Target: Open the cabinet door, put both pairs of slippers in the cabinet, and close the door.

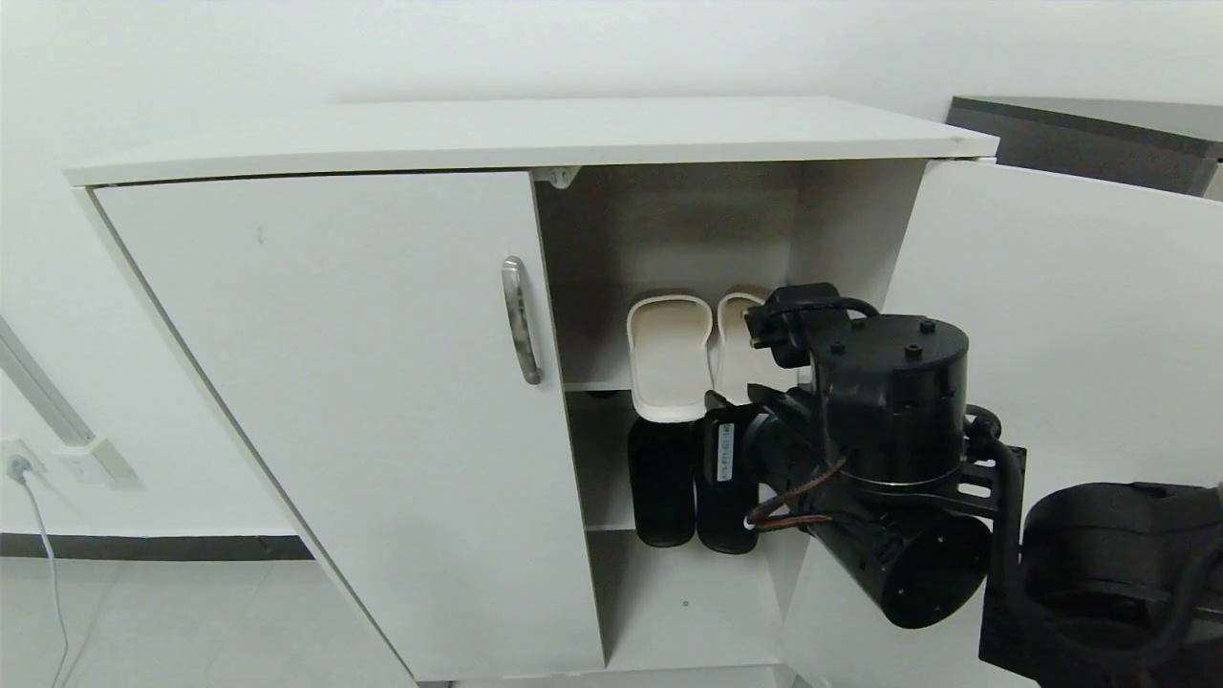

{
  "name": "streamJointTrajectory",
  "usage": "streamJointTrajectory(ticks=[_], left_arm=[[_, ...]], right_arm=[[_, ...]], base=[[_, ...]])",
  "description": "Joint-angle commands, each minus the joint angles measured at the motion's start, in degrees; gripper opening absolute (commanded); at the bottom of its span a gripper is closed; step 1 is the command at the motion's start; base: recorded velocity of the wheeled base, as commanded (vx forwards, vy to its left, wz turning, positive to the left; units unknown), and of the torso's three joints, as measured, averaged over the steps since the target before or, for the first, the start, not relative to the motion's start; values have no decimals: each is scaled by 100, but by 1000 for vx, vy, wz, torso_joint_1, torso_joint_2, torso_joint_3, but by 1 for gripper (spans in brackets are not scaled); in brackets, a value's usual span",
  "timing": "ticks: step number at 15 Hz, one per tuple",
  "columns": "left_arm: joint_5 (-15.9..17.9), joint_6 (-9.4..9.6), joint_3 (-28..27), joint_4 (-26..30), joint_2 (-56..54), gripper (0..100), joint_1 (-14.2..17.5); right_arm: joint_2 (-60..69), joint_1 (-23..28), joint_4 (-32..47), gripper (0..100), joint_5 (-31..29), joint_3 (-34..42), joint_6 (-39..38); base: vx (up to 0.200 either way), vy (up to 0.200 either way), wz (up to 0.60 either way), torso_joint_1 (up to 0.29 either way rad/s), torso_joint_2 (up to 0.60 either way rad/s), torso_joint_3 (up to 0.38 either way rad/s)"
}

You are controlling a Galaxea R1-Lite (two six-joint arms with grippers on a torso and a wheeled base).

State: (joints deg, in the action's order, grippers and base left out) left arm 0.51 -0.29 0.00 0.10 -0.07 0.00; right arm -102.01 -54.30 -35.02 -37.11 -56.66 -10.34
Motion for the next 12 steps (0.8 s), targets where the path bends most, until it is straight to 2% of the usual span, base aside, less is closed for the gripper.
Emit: streamJointTrajectory(ticks=[1, 9, 12], left_arm=[[2, -6, 0, -1, 7, 0, 0], [2, -6, 0, -1, 7, 0, 0], [2, -15, 0, -1, 7, 0, 0]], right_arm=[[-3, -11, -4, 0, 2, 41, 5], [-3, -11, -4, 0, -16, 50, 5], [-12, -11, -4, 0, -16, 59, 5]], base=[[0, 0, 0, 0, 0, 0], [0, 0, 0, 0, 0, 0], [-200, 0, 0, 9, 2, 1]])
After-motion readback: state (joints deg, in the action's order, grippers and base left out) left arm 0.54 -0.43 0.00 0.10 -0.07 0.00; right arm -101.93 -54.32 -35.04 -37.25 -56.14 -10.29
